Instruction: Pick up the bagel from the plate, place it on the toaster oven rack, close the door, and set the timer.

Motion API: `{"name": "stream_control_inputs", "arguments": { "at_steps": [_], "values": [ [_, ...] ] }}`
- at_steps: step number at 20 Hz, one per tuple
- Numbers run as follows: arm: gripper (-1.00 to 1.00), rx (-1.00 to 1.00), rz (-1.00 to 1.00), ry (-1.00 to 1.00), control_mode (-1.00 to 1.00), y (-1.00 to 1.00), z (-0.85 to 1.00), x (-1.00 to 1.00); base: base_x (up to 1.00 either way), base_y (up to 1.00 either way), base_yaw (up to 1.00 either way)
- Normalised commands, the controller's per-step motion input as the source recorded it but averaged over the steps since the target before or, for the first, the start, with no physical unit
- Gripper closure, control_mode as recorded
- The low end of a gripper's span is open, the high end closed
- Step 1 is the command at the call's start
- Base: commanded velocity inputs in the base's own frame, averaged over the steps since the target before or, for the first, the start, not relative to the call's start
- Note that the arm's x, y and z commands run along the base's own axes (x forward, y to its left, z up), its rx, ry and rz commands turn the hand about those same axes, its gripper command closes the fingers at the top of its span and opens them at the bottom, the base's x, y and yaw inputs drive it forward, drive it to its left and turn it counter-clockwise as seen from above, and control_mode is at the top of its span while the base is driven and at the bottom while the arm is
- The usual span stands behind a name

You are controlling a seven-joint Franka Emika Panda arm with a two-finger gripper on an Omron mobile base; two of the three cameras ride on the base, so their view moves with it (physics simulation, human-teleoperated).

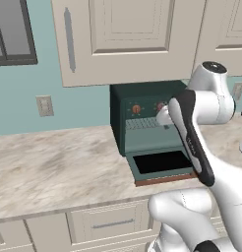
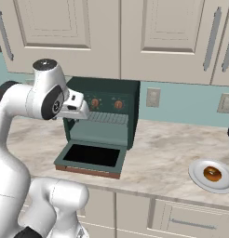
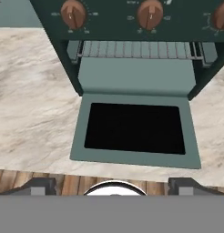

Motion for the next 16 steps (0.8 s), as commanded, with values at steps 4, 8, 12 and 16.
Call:
{"name": "stream_control_inputs", "arguments": {
  "at_steps": [4, 8, 12, 16],
  "values": [
    [-1.00, 0.04, 0.00, -0.01, -1.00, 0.00, -0.26, -0.11, 0.00, 0.00, 0.00],
    [-1.00, 0.14, 0.00, -0.01, -1.00, -0.06, -0.24, 0.02, 0.00, 0.00, 0.00],
    [-1.00, 0.32, -0.01, -0.04, -1.00, -0.03, -0.23, 0.23, 0.00, 0.00, 0.00],
    [-1.00, 0.20, 0.00, -0.04, -1.00, -0.13, -0.28, 0.31, 0.00, 0.00, 0.00]
  ]
}}
